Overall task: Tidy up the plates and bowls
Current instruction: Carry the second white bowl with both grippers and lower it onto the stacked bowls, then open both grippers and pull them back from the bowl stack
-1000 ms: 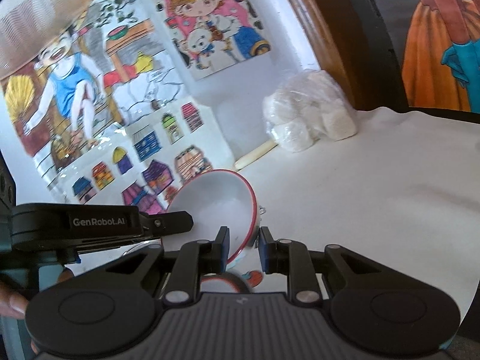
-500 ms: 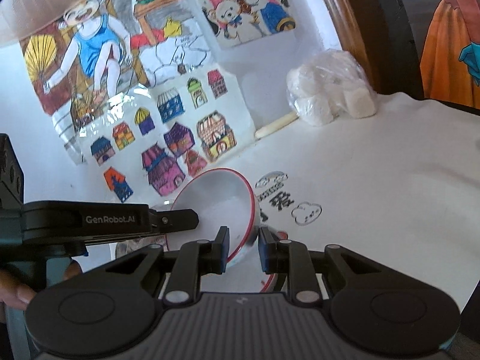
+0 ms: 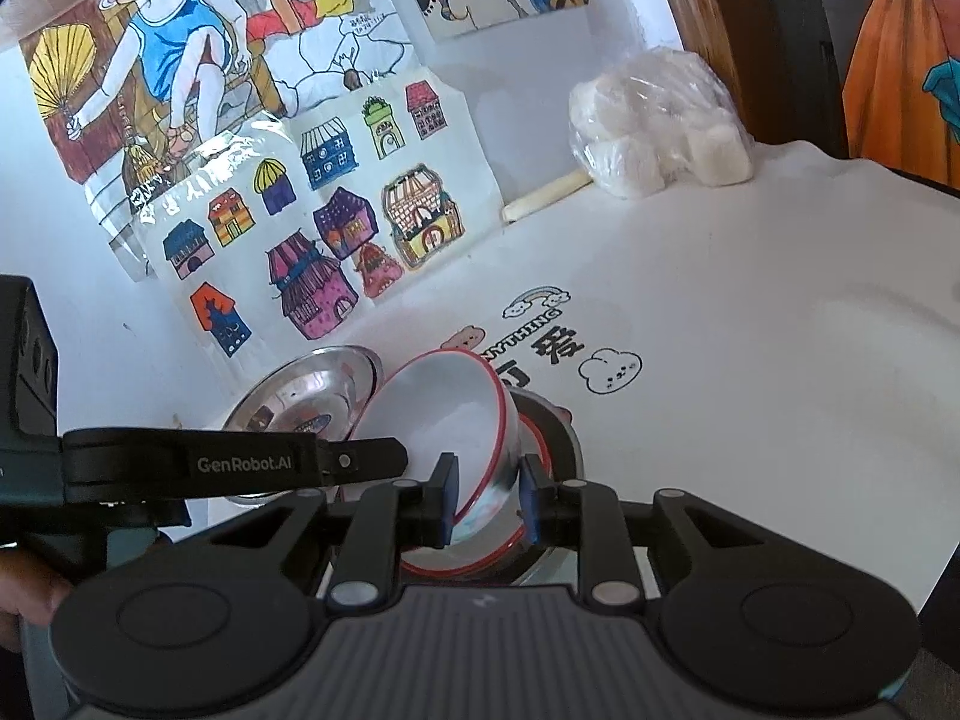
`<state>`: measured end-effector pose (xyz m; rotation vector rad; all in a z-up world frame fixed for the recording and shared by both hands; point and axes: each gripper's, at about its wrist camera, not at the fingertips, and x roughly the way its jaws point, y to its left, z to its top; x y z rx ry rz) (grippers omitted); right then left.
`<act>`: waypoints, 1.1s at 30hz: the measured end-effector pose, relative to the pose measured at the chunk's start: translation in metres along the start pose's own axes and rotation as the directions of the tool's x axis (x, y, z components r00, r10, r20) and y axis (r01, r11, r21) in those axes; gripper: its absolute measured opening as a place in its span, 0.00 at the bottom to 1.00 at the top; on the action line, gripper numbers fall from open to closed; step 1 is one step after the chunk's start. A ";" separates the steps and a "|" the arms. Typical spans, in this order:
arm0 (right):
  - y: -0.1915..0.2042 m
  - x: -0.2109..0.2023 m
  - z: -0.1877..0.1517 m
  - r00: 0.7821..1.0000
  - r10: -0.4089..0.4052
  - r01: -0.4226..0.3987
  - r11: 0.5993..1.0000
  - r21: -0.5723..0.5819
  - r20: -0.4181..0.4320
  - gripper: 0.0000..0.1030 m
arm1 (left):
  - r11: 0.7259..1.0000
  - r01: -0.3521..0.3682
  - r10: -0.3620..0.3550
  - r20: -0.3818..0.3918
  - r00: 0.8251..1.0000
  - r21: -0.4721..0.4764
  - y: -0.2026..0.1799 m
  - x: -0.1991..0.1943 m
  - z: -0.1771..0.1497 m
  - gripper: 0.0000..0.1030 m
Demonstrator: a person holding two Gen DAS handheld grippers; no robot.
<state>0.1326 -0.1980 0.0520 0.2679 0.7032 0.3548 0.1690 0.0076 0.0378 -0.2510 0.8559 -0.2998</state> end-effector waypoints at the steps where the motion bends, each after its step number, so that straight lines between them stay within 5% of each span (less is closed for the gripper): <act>1: 0.000 0.000 0.000 1.000 0.001 -0.001 1.000 0.001 -0.002 0.25 | 1.000 0.000 0.000 0.000 1.000 0.001 0.000 0.000 0.000 0.06; 25: 0.000 0.001 0.003 1.000 0.001 -0.001 1.000 0.006 -0.011 0.38 | 1.000 -0.007 0.007 -0.019 1.000 0.001 0.004 0.000 0.000 0.08; 33: -0.008 -0.004 0.004 1.000 -0.001 0.001 1.000 0.007 0.007 0.46 | 0.999 0.001 -0.001 -0.004 1.000 -0.044 0.013 -0.006 0.002 0.20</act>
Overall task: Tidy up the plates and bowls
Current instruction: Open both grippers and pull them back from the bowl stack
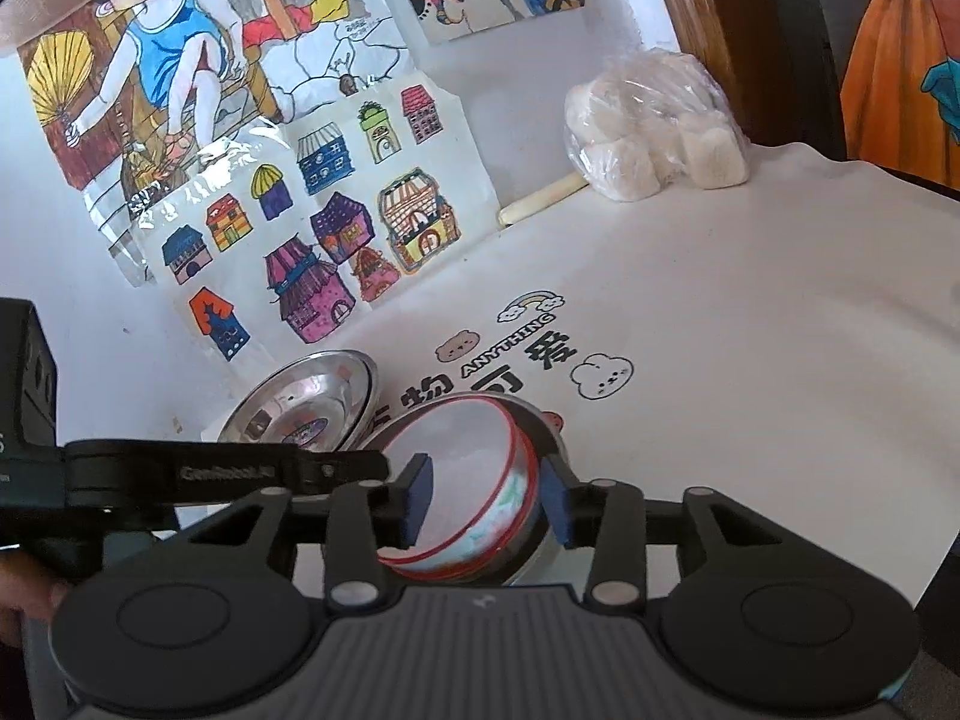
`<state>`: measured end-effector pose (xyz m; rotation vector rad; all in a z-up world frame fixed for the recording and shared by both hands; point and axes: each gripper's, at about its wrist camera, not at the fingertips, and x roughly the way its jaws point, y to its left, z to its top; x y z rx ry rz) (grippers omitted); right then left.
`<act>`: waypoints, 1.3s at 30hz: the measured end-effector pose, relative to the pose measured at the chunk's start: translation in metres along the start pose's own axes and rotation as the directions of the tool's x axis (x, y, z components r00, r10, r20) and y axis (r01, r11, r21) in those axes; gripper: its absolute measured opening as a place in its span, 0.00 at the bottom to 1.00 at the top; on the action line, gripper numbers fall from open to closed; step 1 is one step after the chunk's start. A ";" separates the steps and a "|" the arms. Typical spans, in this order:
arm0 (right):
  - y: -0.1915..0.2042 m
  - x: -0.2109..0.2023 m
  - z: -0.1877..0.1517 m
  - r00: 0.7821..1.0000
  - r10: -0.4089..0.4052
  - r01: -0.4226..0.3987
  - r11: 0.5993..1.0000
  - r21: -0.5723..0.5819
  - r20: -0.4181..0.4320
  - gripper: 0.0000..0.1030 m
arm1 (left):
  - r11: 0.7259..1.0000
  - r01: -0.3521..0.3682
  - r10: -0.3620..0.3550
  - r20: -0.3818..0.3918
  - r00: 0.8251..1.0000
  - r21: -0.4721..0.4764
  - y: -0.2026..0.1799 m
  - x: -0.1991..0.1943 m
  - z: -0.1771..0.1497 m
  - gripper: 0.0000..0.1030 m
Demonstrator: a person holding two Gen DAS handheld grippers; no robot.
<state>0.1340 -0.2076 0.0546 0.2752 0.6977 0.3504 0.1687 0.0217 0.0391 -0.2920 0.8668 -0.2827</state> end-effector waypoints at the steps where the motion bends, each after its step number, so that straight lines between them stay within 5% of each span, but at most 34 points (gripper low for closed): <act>1: -0.001 0.000 0.000 1.000 -0.001 0.001 1.000 0.001 0.001 0.47 | 1.000 0.005 -0.005 0.003 1.000 -0.002 0.000 -0.001 0.000 0.21; 4: -0.005 -0.002 0.000 1.000 -0.002 0.002 1.000 0.004 0.008 0.56 | 1.000 0.030 -0.030 0.013 0.999 -0.010 0.000 -0.006 -0.001 0.33; 8: -0.009 -0.007 -0.001 1.000 -0.005 0.005 1.000 0.011 0.025 0.72 | 1.000 0.018 -0.018 0.075 0.997 -0.009 -0.002 -0.021 -0.004 0.63; 11: -0.012 -0.012 -0.002 0.999 -0.010 0.009 1.000 0.017 0.041 0.82 | 0.999 0.032 -0.031 0.110 0.993 -0.011 0.001 -0.034 -0.007 0.66; 17: -0.020 -0.023 -0.004 0.998 -0.009 0.009 1.000 0.003 0.063 1.00 | 0.999 -0.007 0.013 0.152 0.988 -0.043 0.011 -0.052 -0.022 0.97; 33: -0.039 -0.056 -0.012 0.987 -0.156 0.159 0.979 -0.129 0.036 1.00 | 0.988 -0.079 0.086 0.047 0.995 -0.135 0.022 -0.057 -0.056 0.99; 39: -0.042 -0.069 -0.010 0.983 -0.184 0.185 0.968 -0.167 0.025 1.00 | 0.989 -0.124 0.125 0.006 0.992 -0.078 0.015 -0.057 -0.059 0.99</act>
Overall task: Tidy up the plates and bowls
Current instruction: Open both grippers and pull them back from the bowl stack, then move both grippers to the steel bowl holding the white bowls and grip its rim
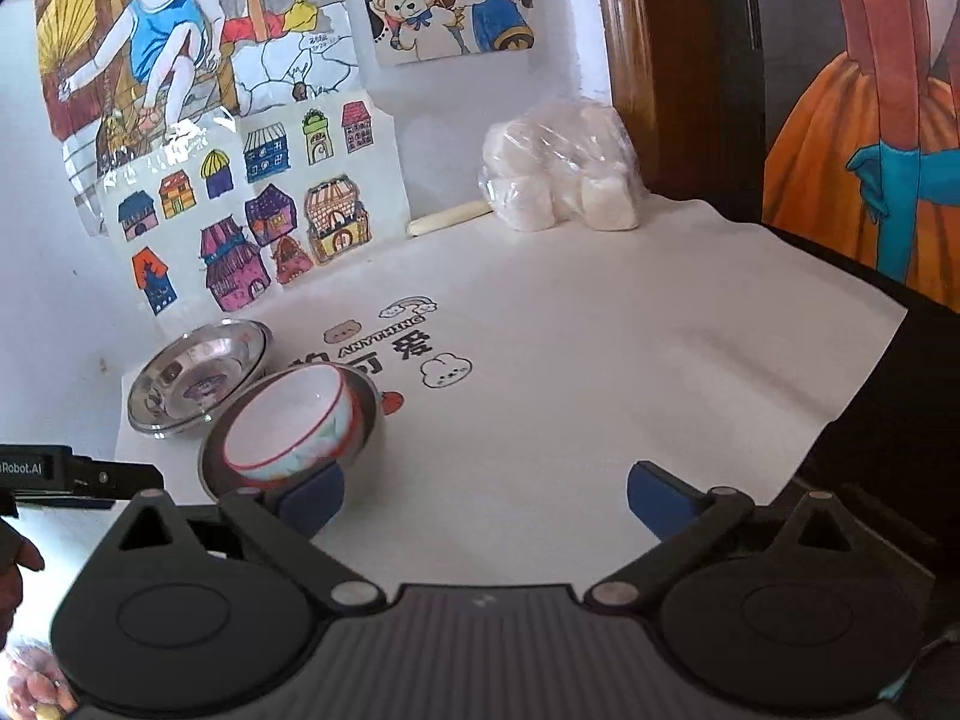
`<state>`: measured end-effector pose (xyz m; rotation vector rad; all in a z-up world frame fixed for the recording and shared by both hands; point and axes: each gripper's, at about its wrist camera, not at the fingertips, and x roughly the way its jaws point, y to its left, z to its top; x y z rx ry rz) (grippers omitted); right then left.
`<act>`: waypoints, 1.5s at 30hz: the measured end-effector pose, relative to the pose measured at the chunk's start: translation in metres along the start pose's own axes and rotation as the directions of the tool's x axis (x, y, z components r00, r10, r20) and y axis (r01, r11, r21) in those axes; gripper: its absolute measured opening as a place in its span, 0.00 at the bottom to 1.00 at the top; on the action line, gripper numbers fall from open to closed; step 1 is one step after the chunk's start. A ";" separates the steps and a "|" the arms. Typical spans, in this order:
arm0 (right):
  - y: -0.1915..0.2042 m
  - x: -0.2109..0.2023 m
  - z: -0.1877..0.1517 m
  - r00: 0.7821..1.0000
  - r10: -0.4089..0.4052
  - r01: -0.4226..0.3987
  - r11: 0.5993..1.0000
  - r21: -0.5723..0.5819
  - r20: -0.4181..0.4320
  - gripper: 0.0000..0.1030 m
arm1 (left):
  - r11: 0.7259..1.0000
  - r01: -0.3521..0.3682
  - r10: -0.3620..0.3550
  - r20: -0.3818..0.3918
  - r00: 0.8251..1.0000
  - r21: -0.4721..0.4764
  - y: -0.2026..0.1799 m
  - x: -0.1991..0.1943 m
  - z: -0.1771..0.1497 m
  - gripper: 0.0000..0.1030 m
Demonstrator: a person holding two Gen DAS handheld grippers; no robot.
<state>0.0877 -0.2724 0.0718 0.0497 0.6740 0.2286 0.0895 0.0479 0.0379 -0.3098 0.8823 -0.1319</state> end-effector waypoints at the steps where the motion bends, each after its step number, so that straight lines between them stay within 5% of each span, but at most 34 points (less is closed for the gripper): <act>1: 0.000 -0.001 0.000 1.000 -0.004 0.004 1.000 -0.013 -0.007 1.00 | 1.000 -0.004 0.004 0.001 1.000 0.011 -0.001 -0.001 0.000 0.99; 10: 0.012 -0.003 0.002 0.985 -0.027 -0.006 0.983 -0.186 -0.171 1.00 | 0.998 -0.037 0.041 -0.088 0.995 0.045 -0.004 0.001 0.012 0.99; 17: 0.018 0.005 0.028 0.937 -0.031 -0.055 0.971 -0.234 -0.347 1.00 | 0.993 -0.011 -0.020 -0.251 0.968 -0.119 0.006 0.017 0.028 0.99; 30: 0.009 0.081 0.068 0.890 0.040 -0.084 0.994 -0.076 -0.454 1.00 | 0.917 -0.082 -0.010 -0.226 0.974 -0.391 0.017 0.045 0.035 0.99; 38: 0.009 0.101 0.071 0.889 0.075 -0.088 0.996 -0.006 -0.452 1.00 | 0.908 -0.112 0.042 -0.177 0.983 -0.404 0.015 0.047 0.035 0.97; 45: 0.011 0.121 0.076 0.896 0.047 -0.061 0.998 -0.017 -0.442 1.00 | 0.913 -0.122 0.064 -0.158 0.985 -0.390 0.008 0.052 0.035 0.81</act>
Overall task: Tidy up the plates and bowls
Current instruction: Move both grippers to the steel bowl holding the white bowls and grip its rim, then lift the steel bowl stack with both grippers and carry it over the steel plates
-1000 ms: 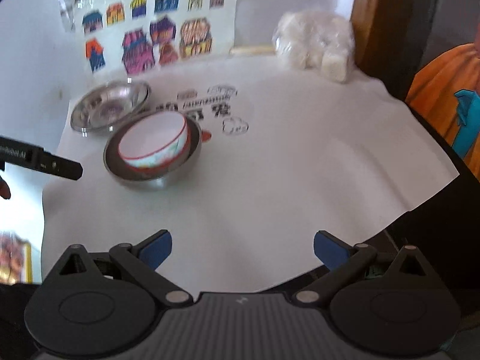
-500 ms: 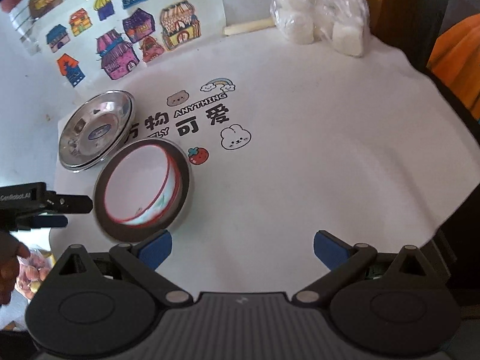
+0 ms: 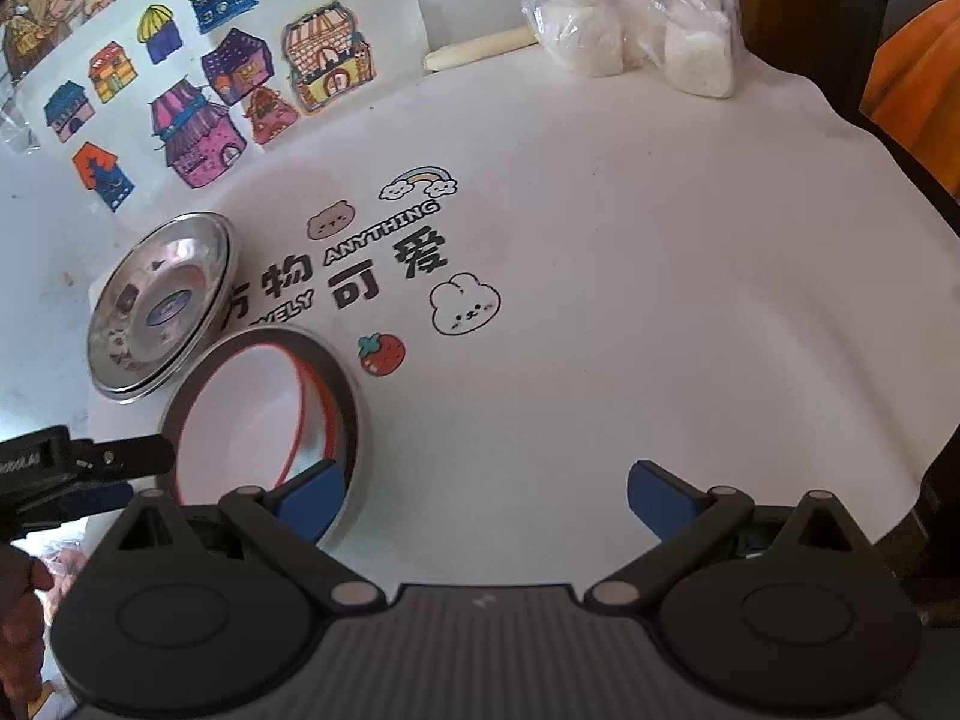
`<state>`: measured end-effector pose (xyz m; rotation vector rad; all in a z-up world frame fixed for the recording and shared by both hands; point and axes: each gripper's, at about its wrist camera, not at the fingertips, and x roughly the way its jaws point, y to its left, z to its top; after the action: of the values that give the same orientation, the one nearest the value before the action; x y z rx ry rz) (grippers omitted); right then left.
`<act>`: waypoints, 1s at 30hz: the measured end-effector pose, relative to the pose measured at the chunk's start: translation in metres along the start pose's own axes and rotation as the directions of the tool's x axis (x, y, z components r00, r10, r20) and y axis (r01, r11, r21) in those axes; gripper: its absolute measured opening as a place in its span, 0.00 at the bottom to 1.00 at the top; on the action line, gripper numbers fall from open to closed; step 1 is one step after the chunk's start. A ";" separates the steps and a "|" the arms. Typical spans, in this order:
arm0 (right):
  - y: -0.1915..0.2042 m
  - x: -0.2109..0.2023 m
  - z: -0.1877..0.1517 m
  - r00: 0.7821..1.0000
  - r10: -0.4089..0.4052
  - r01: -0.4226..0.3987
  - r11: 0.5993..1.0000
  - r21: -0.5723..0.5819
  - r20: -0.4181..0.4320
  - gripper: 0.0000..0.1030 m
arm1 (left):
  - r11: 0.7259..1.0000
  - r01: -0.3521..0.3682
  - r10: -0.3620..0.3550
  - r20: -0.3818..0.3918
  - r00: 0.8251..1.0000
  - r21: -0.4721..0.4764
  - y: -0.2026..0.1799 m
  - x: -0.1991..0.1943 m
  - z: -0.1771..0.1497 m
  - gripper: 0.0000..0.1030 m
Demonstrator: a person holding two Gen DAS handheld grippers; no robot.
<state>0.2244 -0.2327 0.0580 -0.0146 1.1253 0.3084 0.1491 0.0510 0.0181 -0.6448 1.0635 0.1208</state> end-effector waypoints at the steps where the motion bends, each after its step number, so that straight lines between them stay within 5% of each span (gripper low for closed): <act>1: 0.001 0.003 0.000 1.000 0.001 -0.001 1.000 0.002 -0.003 1.00 | 1.000 0.001 -0.001 0.003 1.000 -0.002 0.000 0.000 0.000 0.77; 10: 0.006 0.017 0.000 1.000 0.008 -0.008 1.000 0.001 -0.028 0.99 | 0.999 0.022 -0.022 -0.001 1.000 0.023 -0.003 0.003 -0.002 0.57; 19: 0.015 0.021 0.000 0.998 0.048 -0.048 0.999 0.007 -0.039 0.75 | 0.998 0.051 -0.050 -0.024 0.998 0.038 -0.011 0.012 -0.005 0.39; 23: 0.016 0.018 0.000 0.994 0.098 -0.097 0.995 0.033 -0.042 0.57 | 0.996 0.063 -0.062 -0.016 0.998 0.056 -0.012 0.012 -0.005 0.34; 27: 0.016 0.017 0.000 0.983 0.174 -0.170 0.982 0.083 -0.051 0.29 | 0.990 0.095 -0.095 -0.007 0.995 0.105 -0.018 0.010 -0.006 0.13; 30: 0.017 0.017 0.000 0.973 0.224 -0.217 0.970 0.107 -0.063 0.13 | 0.988 0.092 -0.093 0.001 0.996 0.121 -0.021 0.009 -0.007 0.13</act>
<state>0.2266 -0.2121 0.0449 0.1901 1.2175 0.4526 0.1562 0.0283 0.0169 -0.5830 1.0249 -0.0220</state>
